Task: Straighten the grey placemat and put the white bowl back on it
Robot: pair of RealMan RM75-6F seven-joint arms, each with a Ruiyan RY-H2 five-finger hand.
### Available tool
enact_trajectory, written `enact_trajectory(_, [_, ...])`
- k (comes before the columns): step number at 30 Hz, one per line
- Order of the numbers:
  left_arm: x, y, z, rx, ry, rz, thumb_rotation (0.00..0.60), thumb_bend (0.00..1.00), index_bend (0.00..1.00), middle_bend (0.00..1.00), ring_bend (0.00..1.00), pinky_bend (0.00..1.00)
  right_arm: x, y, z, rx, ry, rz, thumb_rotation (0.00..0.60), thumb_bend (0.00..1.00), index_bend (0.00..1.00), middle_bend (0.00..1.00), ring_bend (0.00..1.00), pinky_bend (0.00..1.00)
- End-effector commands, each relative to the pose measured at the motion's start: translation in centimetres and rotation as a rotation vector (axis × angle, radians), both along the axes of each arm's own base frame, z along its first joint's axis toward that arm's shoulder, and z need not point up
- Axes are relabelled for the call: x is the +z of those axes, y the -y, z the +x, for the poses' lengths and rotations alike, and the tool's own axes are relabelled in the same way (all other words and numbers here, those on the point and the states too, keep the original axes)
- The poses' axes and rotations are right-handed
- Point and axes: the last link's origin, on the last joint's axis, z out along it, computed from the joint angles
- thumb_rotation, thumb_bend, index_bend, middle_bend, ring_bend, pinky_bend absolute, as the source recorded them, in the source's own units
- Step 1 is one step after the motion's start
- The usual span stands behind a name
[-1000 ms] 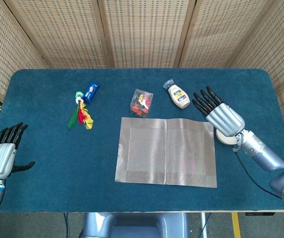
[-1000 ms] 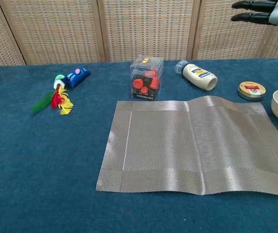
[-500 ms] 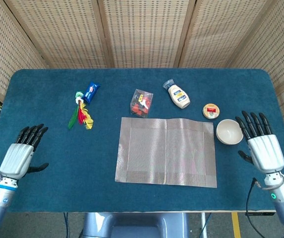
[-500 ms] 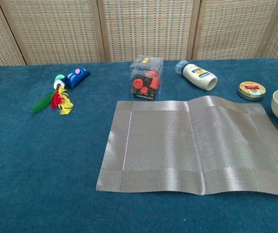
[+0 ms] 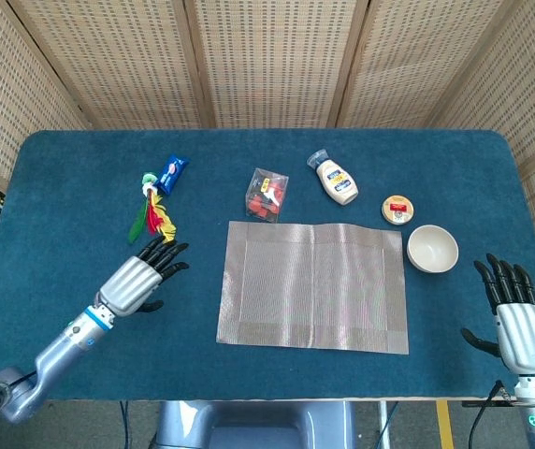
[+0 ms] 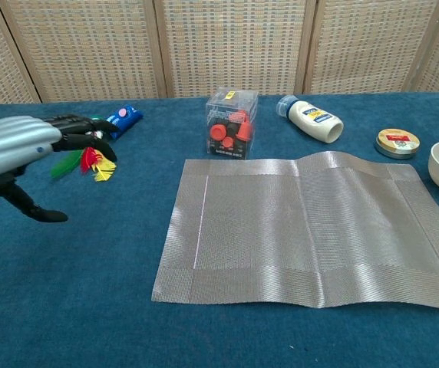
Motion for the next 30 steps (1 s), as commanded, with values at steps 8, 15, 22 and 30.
enact_trajectory(8, [-5.1, -2.9, 3.1, -0.104, -0.06, -0.04, 0.6, 0.23, 0.27, 0.0, 0.0, 0.0, 0.0, 0.3, -0.1, 0.003, -0.004, -0.012, 0.6, 0.0, 0.05, 0.0, 0.0, 0.0])
enact_trajectory(15, [-7.0, -3.8, 4.0, -0.133, -0.114, -0.055, 0.6, 0.23, 0.27, 0.0, 0.0, 0.0, 0.0, 0.4, -0.3, -0.004, 0.0, -0.01, 0.6, 0.0, 0.05, 0.0, 0.0, 0.0])
enact_trajectory(22, [-8.6, -3.8, 4.5, -0.137, -0.123, -0.075, 0.6, 0.23, 0.27, 0.0, 0.0, 0.0, 0.1, 0.5, -0.3, 0.0, 0.007, -0.015, 0.6, 0.0, 0.06, 0.0, 0.0, 0.0])
enact_trajectory(30, [-9.7, -4.0, 5.3, -0.178, -0.144, -0.075, 0.6, 0.23, 0.28, 0.0, 0.0, 0.0, 0.5, 0.5, -0.3, 0.004, 0.021, -0.022, 0.6, 0.0, 0.06, 0.0, 0.0, 0.0])
